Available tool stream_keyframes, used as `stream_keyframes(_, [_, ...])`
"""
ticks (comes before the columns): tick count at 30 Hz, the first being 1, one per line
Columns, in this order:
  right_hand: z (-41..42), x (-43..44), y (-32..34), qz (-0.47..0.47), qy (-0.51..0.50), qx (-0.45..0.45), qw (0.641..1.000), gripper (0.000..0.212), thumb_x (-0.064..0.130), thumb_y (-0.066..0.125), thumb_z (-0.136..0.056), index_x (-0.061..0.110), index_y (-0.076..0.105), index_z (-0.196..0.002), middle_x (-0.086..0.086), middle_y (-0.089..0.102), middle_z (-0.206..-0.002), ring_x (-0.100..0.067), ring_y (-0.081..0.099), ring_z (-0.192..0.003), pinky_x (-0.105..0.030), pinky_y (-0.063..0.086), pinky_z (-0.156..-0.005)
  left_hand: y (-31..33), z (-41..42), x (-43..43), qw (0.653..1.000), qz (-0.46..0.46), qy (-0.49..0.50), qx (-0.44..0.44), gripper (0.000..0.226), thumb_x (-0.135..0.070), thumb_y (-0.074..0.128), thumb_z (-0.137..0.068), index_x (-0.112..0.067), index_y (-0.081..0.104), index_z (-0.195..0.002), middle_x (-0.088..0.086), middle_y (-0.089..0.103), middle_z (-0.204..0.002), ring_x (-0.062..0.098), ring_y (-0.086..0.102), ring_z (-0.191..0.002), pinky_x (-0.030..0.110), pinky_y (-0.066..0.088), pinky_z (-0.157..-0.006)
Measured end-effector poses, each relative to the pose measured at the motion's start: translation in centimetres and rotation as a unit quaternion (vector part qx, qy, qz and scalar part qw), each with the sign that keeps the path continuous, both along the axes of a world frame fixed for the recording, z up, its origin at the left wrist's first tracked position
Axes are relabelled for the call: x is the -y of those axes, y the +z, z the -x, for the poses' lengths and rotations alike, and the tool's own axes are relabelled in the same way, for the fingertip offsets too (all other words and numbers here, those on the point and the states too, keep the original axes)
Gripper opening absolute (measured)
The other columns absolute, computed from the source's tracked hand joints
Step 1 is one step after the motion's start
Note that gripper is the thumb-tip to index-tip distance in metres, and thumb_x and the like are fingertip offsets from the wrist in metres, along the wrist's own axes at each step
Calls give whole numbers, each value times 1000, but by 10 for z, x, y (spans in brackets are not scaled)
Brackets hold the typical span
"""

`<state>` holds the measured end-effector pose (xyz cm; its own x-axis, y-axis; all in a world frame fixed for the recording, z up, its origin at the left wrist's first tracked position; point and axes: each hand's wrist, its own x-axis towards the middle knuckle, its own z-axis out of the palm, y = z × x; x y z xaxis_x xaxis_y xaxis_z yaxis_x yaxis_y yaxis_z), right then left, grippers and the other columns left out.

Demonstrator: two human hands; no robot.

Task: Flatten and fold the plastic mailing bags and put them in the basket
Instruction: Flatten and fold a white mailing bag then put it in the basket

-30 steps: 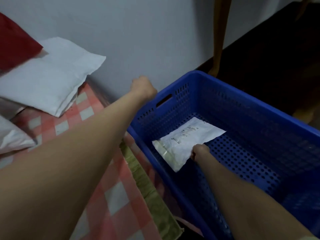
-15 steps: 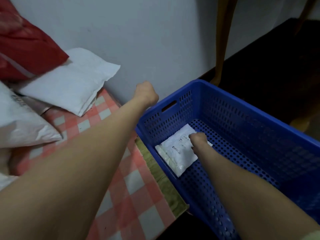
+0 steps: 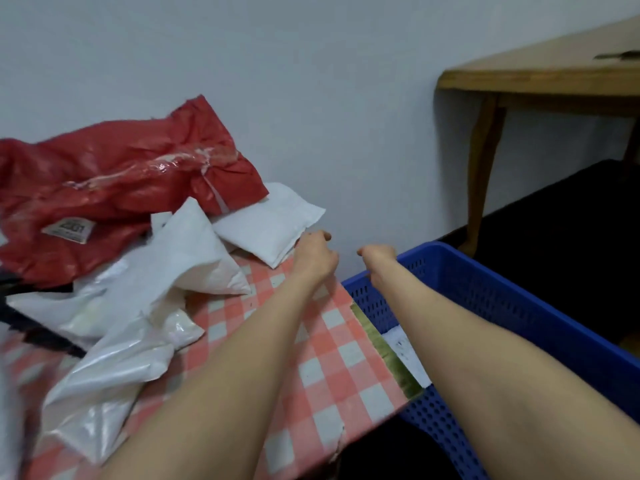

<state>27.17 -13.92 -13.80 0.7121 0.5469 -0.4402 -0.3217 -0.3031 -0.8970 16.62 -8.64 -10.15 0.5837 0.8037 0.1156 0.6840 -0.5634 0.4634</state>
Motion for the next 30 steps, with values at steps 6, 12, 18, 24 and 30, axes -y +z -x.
stream_keyframes(6, [49,-13,46,-63,68,28,995,18,13,51,-95,4,57,-109,-16,52,-110,-20,45,-71,-36,44,-86,28,52,-2,999,-42,23,16,39,-16,49,-92,-12,52,-131,12,46,-134,27,48,-122,33,37,-101])
stream_keyframes(12, [107,-33,69,-61,145,33,987,33,21,66,-88,6,59,-117,-7,58,-99,-18,53,-77,-29,42,-66,53,105,-10,988,-138,66,6,39,-15,49,-90,-17,51,-129,6,44,-133,23,41,-125,37,40,-94])
stream_keyframes(18, [146,-54,73,-89,214,108,967,43,32,61,-93,0,60,-122,-10,63,-105,-24,57,-92,-32,43,-76,77,163,-43,959,-199,199,-20,46,-29,52,-89,-11,45,-131,11,46,-133,30,41,-125,41,38,-95])
stream_keyframes(24, [165,-100,76,-80,248,163,952,39,54,57,-85,28,35,-67,7,37,-70,-12,39,-60,-25,35,-55,87,202,-92,955,-62,284,-61,47,-22,39,-93,-4,37,-137,17,38,-143,35,35,-132,44,32,-104])
stream_keyframes(30, [167,-135,62,-79,252,190,946,54,59,55,-77,13,56,-105,-2,56,-110,-26,57,-110,-36,45,-99,79,208,-125,956,-19,283,-79,46,-32,44,-93,-8,46,-133,14,51,-136,34,50,-122,41,42,-98])
